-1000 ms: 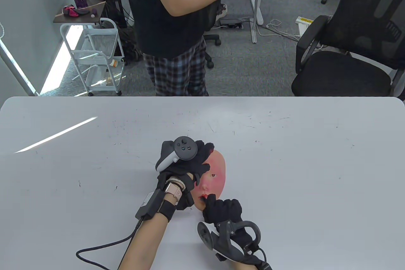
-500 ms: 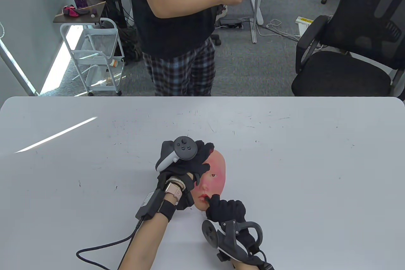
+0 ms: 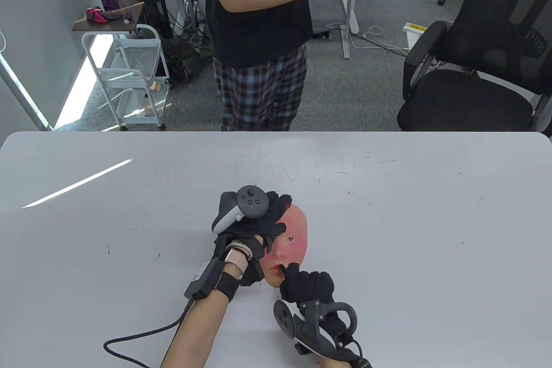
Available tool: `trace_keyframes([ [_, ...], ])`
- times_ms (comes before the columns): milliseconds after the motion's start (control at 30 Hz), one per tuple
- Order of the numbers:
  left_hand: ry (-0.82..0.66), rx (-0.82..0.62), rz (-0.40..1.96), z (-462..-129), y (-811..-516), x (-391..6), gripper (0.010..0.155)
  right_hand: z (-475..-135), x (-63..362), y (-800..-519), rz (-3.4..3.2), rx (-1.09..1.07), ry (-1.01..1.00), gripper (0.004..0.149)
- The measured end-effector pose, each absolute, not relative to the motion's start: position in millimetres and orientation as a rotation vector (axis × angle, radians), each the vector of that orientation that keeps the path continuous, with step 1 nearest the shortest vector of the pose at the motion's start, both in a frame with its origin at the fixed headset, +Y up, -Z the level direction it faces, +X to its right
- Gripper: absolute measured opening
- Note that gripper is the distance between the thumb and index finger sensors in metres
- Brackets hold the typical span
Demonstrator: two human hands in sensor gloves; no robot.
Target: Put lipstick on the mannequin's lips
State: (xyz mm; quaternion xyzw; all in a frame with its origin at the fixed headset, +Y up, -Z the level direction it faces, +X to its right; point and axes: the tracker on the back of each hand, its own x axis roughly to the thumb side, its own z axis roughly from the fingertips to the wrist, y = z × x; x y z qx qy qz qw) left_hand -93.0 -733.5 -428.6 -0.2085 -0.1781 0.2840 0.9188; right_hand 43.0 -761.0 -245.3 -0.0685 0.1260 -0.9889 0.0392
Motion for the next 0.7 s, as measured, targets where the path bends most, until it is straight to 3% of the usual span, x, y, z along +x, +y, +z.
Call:
trace_keyframes([
  [133, -0.368, -0.428, 0.587, -429, -734, -93, 0.073, -245, 31, -763, -2.999, -0.329, 0.304, 0.053],
  [500, -0.365, -0.434, 0.585, -429, -734, -93, 0.073, -244, 42, -761, -3.063, -0.209, 0.331, 0.053],
  [700, -0.366, -0.436, 0.584, -429, -734, -93, 0.073, -247, 25, -763, -2.967, -0.316, 0.278, 0.053],
])
